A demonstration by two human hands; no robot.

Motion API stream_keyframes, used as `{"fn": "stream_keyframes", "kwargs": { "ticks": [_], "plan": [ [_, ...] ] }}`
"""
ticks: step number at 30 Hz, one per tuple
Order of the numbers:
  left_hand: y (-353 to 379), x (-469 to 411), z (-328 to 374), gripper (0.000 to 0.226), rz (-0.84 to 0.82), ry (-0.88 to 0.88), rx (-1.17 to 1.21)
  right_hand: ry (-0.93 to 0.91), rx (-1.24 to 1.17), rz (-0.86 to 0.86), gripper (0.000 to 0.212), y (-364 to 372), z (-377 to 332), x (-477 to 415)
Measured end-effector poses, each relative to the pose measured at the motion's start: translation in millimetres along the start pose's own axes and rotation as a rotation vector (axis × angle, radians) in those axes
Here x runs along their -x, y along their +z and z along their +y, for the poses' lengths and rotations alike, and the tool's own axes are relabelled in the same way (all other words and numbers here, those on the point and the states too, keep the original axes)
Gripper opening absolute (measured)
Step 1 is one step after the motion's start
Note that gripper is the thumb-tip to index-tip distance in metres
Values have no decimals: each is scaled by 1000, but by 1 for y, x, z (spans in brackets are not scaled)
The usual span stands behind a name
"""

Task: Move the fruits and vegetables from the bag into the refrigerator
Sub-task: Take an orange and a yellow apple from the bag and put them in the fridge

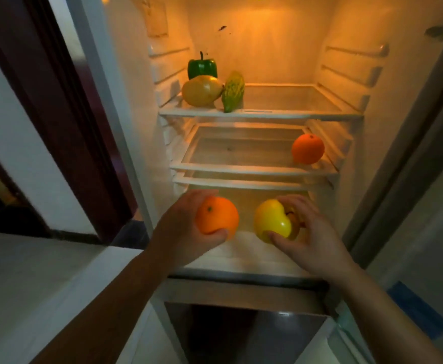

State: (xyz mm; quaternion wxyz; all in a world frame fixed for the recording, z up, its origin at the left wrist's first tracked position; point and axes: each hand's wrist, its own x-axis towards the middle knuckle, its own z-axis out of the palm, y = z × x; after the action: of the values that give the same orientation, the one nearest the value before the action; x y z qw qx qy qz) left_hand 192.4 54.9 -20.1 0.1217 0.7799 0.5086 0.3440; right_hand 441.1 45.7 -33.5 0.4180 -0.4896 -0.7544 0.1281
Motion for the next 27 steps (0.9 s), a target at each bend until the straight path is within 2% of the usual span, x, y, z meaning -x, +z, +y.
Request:
{"fn": "stream_keyframes", "kwargs": {
  "ticks": [5,9,16,27],
  "plan": [
    [-6,-67,-22,69,-38,97,70,-2,81,173,61,-2,4,-47],
    [3,-98,-39,63,-43,149,165,36,143,198,63,6,16,-57],
    [21,-138,-52,64,-94,167,166,186,177,295,60,4,34,-70],
    [54,-172,-42,67,-25,102,218,210,252,378,63,-4,48,-102]
  ]
}}
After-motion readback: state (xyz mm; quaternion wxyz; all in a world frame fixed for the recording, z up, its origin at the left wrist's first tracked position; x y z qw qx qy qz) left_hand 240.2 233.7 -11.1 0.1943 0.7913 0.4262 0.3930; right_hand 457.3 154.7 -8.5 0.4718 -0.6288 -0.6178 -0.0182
